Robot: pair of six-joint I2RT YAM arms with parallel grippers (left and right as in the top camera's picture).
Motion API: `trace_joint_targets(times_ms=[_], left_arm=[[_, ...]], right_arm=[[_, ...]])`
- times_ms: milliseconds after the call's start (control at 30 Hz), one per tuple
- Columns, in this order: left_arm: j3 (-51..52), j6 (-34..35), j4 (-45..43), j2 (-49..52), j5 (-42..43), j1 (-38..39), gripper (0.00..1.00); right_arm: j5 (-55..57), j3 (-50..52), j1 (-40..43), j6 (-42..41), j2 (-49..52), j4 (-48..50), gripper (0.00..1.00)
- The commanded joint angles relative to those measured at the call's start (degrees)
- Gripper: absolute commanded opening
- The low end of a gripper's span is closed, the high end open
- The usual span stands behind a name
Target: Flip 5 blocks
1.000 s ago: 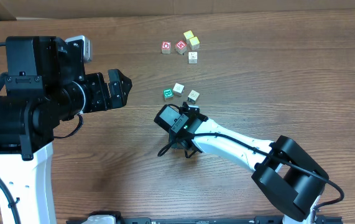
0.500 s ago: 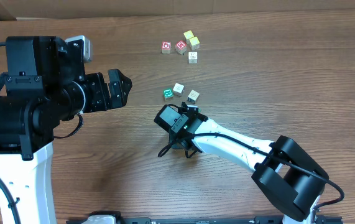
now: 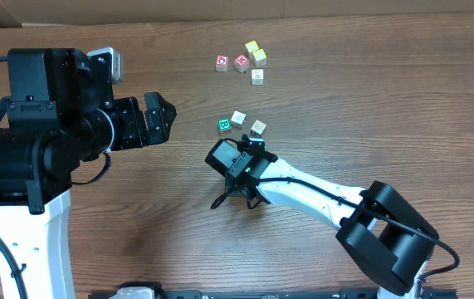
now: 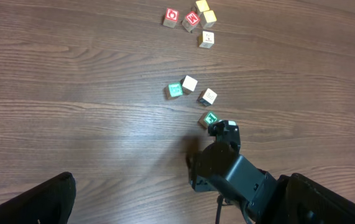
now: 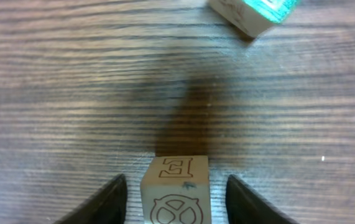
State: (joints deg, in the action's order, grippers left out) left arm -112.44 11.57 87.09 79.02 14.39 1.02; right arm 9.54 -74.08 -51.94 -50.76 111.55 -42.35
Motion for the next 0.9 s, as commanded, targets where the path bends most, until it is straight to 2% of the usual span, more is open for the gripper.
trace_joint_targets(times_ms=[0,133,367,500,567,733,867], left_arm=[[-1.07,-0.68,-0.09,-0.28,0.24,-0.35,1.0],[-1.07,-0.68,-0.11,-0.28,0.26,-0.35,1.0],[-1.07,-0.68,-0.09,-0.28,0.26,-0.35,1.0],[-1.07,-0.68,-0.09,-0.28,0.24,-0.35,1.0],[-1.07,-0.68,-0.11,-0.28,0.24,-0.35,1.0],[-1.07,-0.68,-0.11,-0.28,0.26,-0.35,1.0],[-1.07,-0.68,-0.09,-0.28,0.24,-0.35,1.0]], right_arm=[[1.2,-1.44,-0.04,0.57,-0.11,0.35,0.61],[1.14,-4.02,1.4,5.88,-0.22,0.07,0.63],[0.72,-12.74,8.85,9.27,-0.22,-4.31,0.64],[0.72,-12.92,13.66,9.25,-0.17,-4.7,0.63],[0.68,-11.93,15.87,9.55,-0.17,-4.66,0.68],[-8.39,-11.04,17.25,22.1,0.81,-3.76,0.72],[-10.75,-11.04,16.98,32.37,2.49,-3.65,0.72]])
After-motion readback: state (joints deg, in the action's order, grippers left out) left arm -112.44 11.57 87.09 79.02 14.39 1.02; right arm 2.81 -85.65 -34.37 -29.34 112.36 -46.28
